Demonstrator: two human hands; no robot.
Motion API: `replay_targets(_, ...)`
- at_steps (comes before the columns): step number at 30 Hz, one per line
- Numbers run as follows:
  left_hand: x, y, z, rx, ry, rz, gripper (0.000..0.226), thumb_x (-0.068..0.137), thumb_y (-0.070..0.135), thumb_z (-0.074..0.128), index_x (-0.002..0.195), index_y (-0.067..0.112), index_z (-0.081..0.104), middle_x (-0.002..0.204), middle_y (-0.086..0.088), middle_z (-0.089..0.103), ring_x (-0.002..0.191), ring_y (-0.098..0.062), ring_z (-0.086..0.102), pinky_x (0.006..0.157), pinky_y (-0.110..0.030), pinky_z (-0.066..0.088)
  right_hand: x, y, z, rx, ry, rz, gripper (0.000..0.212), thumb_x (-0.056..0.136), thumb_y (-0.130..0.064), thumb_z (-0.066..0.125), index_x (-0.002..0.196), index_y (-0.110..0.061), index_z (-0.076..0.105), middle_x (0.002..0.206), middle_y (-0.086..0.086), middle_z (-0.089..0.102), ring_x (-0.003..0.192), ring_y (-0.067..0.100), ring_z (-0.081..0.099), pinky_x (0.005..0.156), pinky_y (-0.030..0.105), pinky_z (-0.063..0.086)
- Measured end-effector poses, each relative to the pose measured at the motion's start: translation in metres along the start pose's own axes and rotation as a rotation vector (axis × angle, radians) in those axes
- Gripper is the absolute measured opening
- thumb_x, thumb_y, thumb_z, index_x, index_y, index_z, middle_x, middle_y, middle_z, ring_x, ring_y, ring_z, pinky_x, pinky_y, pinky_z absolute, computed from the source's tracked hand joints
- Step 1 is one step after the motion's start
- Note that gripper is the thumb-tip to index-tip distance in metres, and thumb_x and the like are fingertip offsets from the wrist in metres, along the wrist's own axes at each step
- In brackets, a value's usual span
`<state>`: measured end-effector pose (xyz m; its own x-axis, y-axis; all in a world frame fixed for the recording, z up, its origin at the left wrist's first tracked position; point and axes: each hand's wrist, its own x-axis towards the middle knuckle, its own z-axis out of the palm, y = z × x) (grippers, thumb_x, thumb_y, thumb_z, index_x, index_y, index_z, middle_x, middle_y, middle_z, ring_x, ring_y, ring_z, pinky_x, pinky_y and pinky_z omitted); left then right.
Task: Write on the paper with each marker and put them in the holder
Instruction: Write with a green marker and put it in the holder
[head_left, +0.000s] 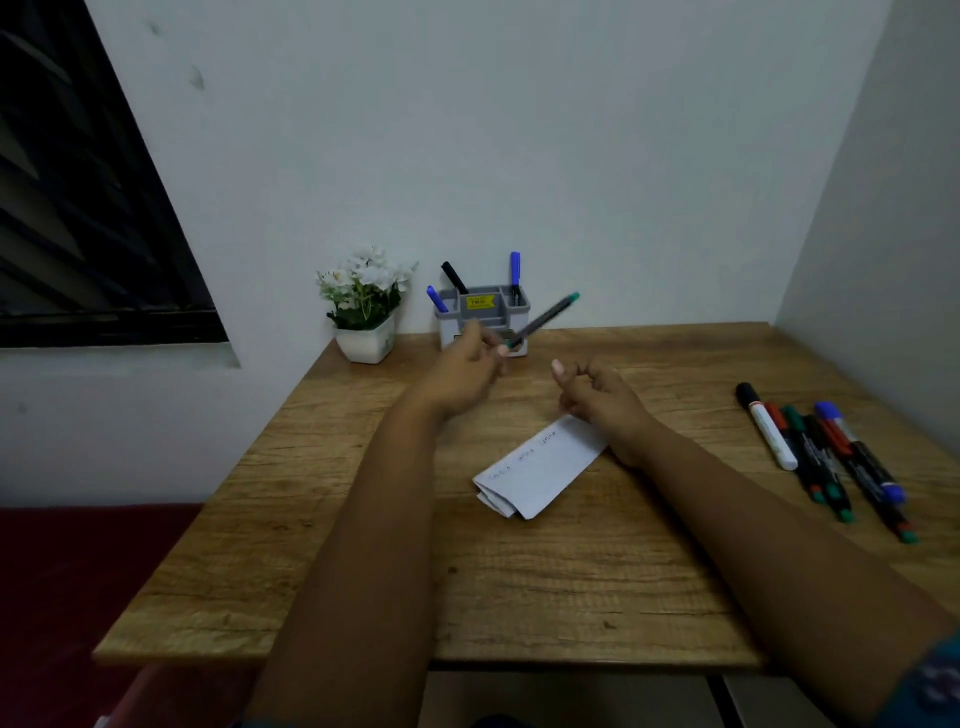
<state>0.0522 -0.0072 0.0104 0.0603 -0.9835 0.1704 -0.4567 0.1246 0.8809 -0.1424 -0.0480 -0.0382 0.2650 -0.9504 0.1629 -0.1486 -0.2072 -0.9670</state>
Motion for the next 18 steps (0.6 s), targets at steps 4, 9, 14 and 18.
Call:
replay_targets(4, 0.024, 0.016, -0.044, 0.169, 0.475, 0.159, 0.005, 0.093, 0.023, 0.063, 0.090, 0.021, 0.059, 0.090, -0.001, 0.070, 0.068, -0.001, 0.063, 0.058, -0.018, 0.047, 0.001, 0.001, -0.006, 0.065, -0.019, 0.047, 0.038, 0.082, -0.054, 0.068, 0.092, -0.020, 0.056, 0.078, 0.002, 0.066, 0.074, 0.012, 0.060, 0.072, 0.026, 0.049)
replay_targets(9, 0.073, 0.030, -0.068, 0.308, 0.500, 0.092, 0.018, 0.093, 0.024, 0.063, 0.098, 0.008, 0.061, 0.098, -0.012, 0.069, 0.084, -0.020, 0.065, 0.075, -0.030, 0.052, 0.004, 0.004, -0.006, 0.004, -0.022, 0.055, 0.041, 0.081, -0.054, 0.070, 0.094, -0.017, 0.057, 0.079, -0.001, 0.068, 0.081, 0.015, 0.066, 0.085, 0.036, 0.051)
replay_targets(14, 0.105, 0.048, -0.067, 0.655, 0.247, 0.030, 0.027, 0.097, 0.023, 0.056, 0.108, -0.002, 0.058, 0.108, -0.020, 0.063, 0.097, -0.032, 0.058, 0.076, -0.034, 0.042, 0.005, 0.007, -0.007, -0.007, -0.045, 0.043, 0.043, 0.080, -0.055, 0.070, 0.092, -0.019, 0.050, 0.080, 0.002, 0.069, 0.076, 0.012, 0.064, 0.080, 0.034, 0.049)
replay_targets(18, 0.121, 0.056, -0.060, 0.956, 0.030, -0.066, 0.039, 0.099, 0.028, 0.053, 0.115, -0.007, 0.059, 0.104, -0.021, 0.064, 0.097, -0.031, 0.057, 0.080, -0.036, 0.042, 0.007, 0.007, -0.008, -0.002, -0.060, 0.044, 0.043, 0.081, -0.054, 0.070, 0.090, -0.019, 0.046, 0.081, 0.006, 0.067, 0.075, 0.012, 0.063, 0.077, 0.033, 0.048)
